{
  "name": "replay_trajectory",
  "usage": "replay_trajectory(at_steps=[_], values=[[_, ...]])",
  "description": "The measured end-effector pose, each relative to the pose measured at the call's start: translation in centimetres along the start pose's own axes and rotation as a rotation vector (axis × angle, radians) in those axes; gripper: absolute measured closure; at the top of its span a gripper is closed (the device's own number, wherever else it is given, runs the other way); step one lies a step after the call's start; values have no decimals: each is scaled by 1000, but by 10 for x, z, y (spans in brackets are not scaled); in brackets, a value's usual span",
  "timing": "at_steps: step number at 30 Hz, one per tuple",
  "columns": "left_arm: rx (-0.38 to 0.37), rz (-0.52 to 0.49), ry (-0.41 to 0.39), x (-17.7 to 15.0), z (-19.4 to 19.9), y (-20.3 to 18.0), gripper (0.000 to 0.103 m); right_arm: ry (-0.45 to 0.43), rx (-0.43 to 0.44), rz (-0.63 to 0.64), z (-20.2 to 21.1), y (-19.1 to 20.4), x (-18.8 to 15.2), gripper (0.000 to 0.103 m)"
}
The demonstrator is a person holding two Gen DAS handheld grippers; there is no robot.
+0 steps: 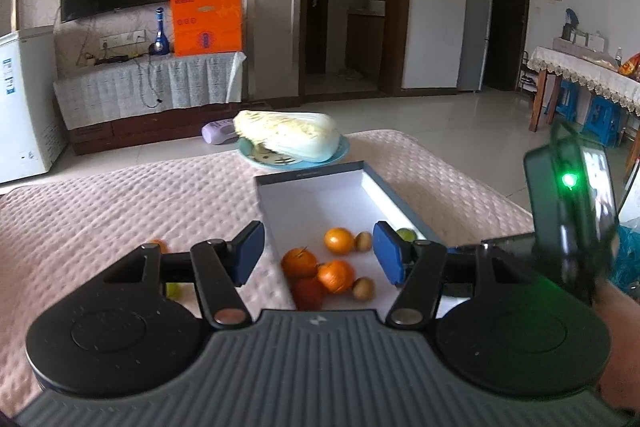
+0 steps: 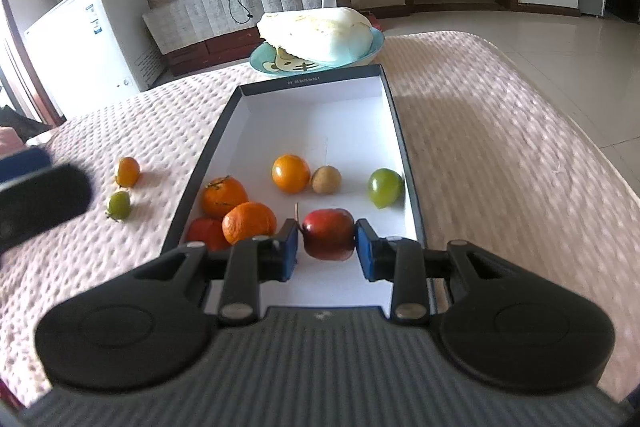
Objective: Organize fruits
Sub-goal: 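Lower the red apple into the box and open the right tool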
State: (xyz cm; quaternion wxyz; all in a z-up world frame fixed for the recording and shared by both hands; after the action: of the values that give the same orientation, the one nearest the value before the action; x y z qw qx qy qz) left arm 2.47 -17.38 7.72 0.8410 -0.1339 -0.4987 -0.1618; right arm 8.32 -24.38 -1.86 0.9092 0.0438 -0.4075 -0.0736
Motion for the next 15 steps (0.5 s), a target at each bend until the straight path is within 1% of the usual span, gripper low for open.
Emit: replay_trajectory(at_steps=[5, 9, 12, 15], values=[[41, 17, -6, -12, 29, 28, 37, -13, 2, 2, -4, 9, 3, 69], [90, 40, 2, -26, 46, 56, 37, -12, -13, -5, -10, 13, 4, 68], [127, 62, 11, -37, 55, 79, 37, -24, -37, -5, -10, 15, 7, 68], [172, 75, 18, -44, 58, 104, 37, -39, -37, -15, -10, 19, 10, 68]])
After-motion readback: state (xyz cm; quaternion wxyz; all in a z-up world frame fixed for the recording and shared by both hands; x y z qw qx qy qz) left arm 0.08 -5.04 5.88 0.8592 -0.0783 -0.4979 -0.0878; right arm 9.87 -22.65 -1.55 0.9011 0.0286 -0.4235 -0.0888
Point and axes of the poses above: each gripper's, at about its wrist camera, not at the fingertips, and z roughly against the way its jaws point, y to its left, x to its top, the point moved 9 cm from there along -z, roughly the way its jaws point, and after that the axes turned 3 degrees about z, right-handed, at the moved point
